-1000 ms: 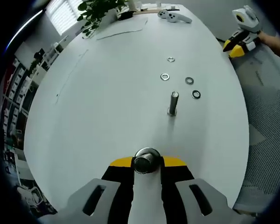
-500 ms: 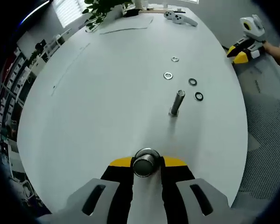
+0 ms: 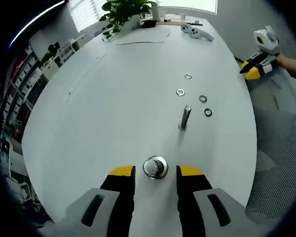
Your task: Place the washer onto the threaded stud by aligning its center hole with the stud, sliding it down to the base, and recovering from edge contact or off-axis alignment until the washer reaches the visible bottom stop.
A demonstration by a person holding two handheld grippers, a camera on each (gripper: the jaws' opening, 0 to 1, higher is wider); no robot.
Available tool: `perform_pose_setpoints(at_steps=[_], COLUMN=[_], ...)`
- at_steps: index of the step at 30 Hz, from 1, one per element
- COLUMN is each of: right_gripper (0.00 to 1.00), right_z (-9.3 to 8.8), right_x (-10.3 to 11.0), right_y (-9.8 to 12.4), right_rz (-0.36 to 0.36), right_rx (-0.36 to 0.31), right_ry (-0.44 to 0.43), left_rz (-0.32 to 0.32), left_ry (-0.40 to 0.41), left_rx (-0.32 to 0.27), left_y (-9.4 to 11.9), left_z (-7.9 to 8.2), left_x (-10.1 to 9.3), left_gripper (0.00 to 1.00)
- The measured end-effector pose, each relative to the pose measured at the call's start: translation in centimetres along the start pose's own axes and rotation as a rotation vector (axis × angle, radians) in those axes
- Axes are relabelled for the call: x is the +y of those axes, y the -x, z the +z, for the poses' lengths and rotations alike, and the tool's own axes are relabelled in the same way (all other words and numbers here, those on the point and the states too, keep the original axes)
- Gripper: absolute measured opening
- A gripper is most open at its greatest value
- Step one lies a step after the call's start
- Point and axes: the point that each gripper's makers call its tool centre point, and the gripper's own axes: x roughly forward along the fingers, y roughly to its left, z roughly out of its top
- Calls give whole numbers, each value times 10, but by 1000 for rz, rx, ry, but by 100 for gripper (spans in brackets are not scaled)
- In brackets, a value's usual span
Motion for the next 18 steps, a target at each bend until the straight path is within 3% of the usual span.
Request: perform_pose_setpoints(at_steps=[5, 9, 11, 18], right_gripper=[24, 24, 24, 25], right_z=[-1, -1, -1, -2], right_x=[0, -1, -1, -2], right_y=[0, 0, 0, 1], right_rz=[-2, -6, -9, -22], right_rx=[4, 7, 7, 7], right_ry=[0, -2, -3, -10], left_rz=[7, 25, 28, 83], left_ry=[84, 112, 158, 232], left_rx=[-127, -185, -249, -335], left_y=[24, 39, 49, 69], left_z=[16, 21, 26, 16], left_x=[-5, -4, -7, -8], left_gripper=[38, 41, 42, 42])
